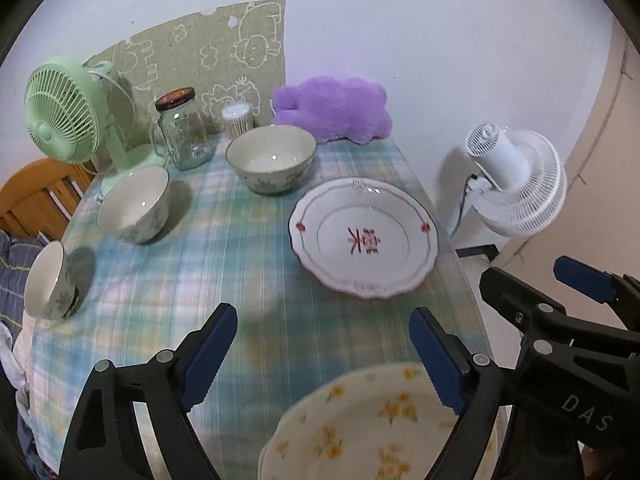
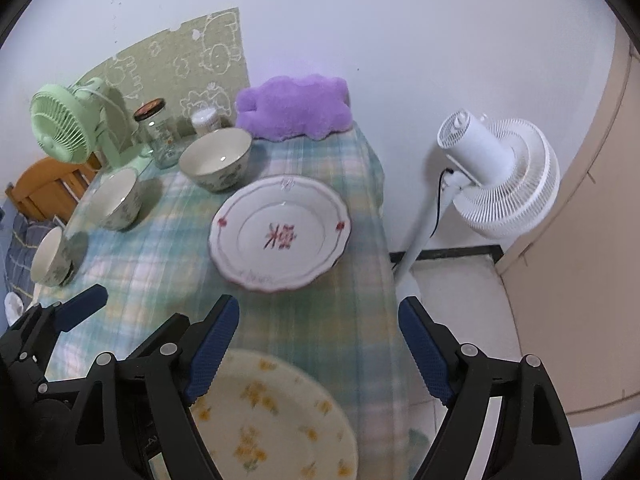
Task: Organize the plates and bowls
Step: 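Move both grippers to the red-rimmed white plate and grasp its rim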
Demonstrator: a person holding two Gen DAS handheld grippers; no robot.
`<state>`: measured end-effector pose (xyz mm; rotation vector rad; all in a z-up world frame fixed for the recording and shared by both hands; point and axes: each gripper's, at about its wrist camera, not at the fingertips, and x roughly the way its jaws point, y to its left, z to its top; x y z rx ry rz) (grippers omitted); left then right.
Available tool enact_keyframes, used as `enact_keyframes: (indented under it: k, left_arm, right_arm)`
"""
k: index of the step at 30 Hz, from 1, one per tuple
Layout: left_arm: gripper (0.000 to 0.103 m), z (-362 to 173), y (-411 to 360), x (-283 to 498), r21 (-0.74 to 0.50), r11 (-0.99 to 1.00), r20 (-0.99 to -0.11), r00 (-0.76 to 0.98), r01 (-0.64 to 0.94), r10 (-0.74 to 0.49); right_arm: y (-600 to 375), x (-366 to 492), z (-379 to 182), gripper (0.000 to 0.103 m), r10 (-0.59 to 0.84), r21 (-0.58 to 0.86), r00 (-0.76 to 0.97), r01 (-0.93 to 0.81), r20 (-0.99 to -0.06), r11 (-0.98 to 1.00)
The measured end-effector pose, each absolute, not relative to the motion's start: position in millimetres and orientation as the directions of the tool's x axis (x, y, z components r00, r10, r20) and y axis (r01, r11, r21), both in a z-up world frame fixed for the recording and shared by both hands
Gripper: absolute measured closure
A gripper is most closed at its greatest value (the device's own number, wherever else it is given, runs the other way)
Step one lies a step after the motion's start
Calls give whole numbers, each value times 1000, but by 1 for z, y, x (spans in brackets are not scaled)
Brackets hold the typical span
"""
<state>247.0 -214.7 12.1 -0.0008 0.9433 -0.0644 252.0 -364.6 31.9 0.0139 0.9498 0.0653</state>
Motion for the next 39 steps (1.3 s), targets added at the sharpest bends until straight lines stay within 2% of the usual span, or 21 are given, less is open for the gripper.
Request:
enact_keyframes:
  k: [4,12,18,26,34,37,39]
  left_arm:
    - [23,8,-223,265,-3,1000,-806,592,20,-14]
    - [24,-9,-232,307,24,999,-816,577,-40,43]
    - [31,-26,-230,337,15,995,-829,555,-102,69]
    - [33,-52,-226,374,57,990,-844,524,-128,116]
    - [40,-86,-224,400,81,988,-877,461,-132,134]
    - [47,-95,-224,403,82,987,-887,441,-135,134]
    - [48,-98,-223,405,80,987,-887,443,-137,133]
  right_arm:
    - [-370,275,27,19,51,28,586,-48,-809,998]
    - [-376,325,8,19,70,43,569,-61,-820,997]
    - [-378,360,-9,19,85,59,559,-65,-825,996]
    - [-375,399,-35,19,106,77,531,-76,-840,994]
    - [-369,429,-71,32,105,75,479,-82,-871,994]
    - [-366,434,-82,40,118,86,459,-90,-880,992]
    - [-364,437,-88,48,125,89,449,-102,-885,991]
